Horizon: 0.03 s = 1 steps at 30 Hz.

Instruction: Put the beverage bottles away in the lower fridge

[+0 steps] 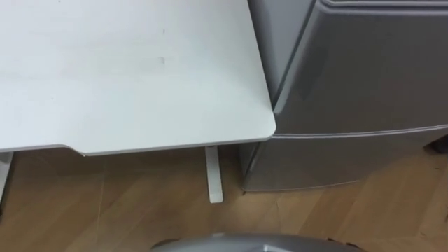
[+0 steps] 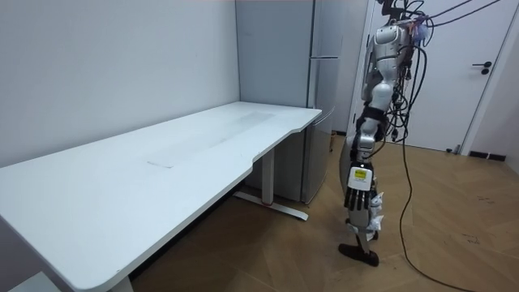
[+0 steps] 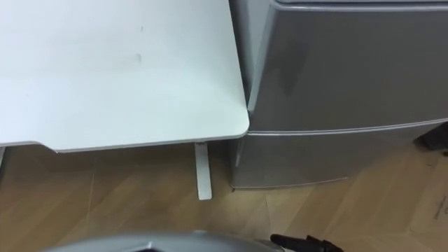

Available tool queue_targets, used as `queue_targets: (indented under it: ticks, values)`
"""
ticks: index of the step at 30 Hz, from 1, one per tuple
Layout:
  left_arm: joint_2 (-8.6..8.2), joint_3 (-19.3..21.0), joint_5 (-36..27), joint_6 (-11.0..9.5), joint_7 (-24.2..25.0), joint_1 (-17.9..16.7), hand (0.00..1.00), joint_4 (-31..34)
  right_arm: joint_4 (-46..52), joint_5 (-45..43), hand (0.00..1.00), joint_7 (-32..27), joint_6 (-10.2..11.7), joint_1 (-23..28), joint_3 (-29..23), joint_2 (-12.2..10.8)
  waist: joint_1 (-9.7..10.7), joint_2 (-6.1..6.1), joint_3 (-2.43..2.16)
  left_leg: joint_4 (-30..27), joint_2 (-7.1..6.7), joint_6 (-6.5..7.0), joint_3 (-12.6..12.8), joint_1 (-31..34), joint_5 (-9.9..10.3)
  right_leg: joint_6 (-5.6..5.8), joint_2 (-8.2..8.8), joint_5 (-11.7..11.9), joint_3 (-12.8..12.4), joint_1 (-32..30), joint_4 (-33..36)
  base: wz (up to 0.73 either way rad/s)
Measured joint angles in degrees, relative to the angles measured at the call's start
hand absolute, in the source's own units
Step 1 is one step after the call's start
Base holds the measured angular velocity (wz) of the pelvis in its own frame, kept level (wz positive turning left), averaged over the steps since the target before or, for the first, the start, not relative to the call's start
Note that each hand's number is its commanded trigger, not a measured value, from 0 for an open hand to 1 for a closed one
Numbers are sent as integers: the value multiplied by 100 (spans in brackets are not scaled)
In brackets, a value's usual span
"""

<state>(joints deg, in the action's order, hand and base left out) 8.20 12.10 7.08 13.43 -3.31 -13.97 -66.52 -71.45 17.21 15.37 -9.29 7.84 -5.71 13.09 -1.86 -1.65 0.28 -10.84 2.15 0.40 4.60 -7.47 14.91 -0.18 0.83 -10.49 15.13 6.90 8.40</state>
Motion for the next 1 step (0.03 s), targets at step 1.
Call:
queue_targets:
  ticks: [1]
  values:
    - [0,0,2,1,1,1,0,-8,0,-1,0,-26,2,-5,4,-9,-1,-8,-1,0,0,0,0,-3,0,0,-4,0,-6,5,-3,0]
